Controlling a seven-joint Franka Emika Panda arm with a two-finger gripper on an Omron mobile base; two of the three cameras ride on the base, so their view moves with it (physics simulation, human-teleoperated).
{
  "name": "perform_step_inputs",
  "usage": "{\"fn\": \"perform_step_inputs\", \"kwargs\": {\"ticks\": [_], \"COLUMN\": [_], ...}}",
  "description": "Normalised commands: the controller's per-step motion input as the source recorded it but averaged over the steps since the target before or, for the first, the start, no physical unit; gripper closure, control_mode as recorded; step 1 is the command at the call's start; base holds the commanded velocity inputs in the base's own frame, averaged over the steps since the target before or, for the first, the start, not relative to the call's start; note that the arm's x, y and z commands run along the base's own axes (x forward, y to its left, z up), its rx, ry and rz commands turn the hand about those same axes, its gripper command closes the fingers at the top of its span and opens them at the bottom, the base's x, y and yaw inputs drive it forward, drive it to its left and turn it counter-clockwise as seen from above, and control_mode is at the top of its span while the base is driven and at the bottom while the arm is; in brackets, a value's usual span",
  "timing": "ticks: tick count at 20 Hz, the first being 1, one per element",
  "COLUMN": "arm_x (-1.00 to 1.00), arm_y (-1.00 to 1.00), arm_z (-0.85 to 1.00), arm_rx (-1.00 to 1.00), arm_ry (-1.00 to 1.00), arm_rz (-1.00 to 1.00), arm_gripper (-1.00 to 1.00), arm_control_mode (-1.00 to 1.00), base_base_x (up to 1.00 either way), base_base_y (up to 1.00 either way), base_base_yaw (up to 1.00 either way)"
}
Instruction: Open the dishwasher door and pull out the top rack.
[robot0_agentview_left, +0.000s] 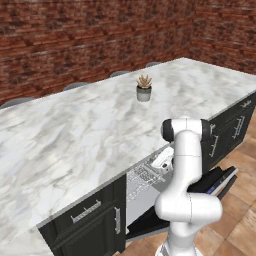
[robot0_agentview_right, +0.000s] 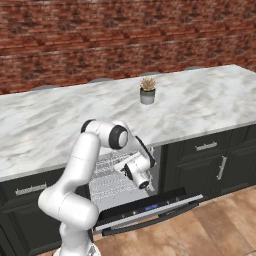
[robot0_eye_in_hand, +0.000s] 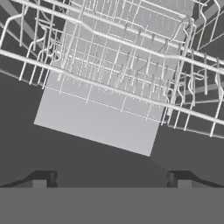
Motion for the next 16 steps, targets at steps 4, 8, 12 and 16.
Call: {"fn": "perform_step_inputs", "kwargs": {"ticks": [4,8,12,16], "arm_x": [0.53,0.38,0.37,0.57], "arm_y": [0.0,0.0,0.05,0.14], "arm_z": [-0.21,0.01,-0.02,-0.29], "arm_rx": [0.0,0.01,0.01,0.0], "arm_ry": [-0.03,-0.12,-0.1,-0.03], "arm_rz": [0.0,0.0,0.0,0.0], "arm_gripper": [-1.0,-1.0,-1.0,-1.0], "arm_control_mode": [-1.0,-1.0,-1.0,-1.0], "base_base_x": [0.0,0.0,0.0,0.0], "base_base_y": [0.0,0.0,0.0,0.0], "base_base_yaw": [0.0,0.0,0.0,0.0]}}
